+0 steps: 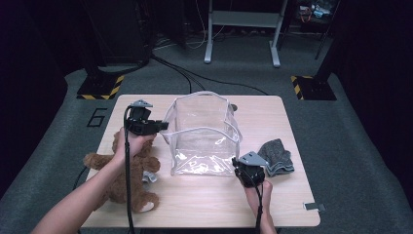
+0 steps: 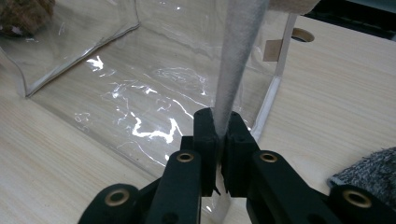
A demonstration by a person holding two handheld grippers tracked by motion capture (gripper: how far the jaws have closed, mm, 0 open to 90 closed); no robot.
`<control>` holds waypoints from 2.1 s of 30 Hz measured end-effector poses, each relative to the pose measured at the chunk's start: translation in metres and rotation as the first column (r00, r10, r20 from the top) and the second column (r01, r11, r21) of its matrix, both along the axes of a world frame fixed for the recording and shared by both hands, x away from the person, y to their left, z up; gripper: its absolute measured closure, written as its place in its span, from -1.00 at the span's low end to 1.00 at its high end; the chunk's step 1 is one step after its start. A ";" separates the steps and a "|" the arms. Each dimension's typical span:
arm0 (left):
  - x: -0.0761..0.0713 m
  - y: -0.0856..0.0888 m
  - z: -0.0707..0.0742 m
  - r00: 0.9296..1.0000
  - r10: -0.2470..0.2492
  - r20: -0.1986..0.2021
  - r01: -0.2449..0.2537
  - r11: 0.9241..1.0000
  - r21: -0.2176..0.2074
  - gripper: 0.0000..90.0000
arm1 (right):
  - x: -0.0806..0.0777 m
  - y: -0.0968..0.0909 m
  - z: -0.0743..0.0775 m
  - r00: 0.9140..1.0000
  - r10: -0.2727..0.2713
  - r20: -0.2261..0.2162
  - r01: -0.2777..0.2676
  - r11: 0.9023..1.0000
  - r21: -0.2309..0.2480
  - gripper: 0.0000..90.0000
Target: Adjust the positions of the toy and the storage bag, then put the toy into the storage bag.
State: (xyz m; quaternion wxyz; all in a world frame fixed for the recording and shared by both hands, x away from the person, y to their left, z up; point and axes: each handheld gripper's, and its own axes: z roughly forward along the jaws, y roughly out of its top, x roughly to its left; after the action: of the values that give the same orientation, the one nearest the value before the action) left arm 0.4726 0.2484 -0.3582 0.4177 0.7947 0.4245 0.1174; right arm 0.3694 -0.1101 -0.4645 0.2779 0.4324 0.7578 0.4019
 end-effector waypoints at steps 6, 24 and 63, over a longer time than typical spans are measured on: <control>-0.002 0.005 0.003 0.999 0.043 0.015 -0.043 0.999 0.004 0.09 | -0.004 -0.009 0.001 1.000 -0.020 0.011 0.019 0.999 0.035 0.05; -0.035 0.052 0.006 0.980 0.182 0.079 -0.184 0.983 0.016 -0.69 | -0.020 -0.037 -0.041 0.993 -0.029 -0.117 0.032 0.999 0.027 -0.80; -0.038 0.095 -0.084 0.923 0.363 -0.126 -0.336 0.922 0.195 -0.95 | -0.019 -0.050 -0.064 0.984 -0.064 -0.169 0.061 0.998 -0.024 -0.89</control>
State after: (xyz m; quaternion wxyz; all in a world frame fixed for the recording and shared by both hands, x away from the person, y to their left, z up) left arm 0.4345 0.3432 -0.4420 0.2854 0.7454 0.5802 0.1620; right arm 0.3509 -0.1603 -0.5284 0.2290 0.4861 0.7683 0.3477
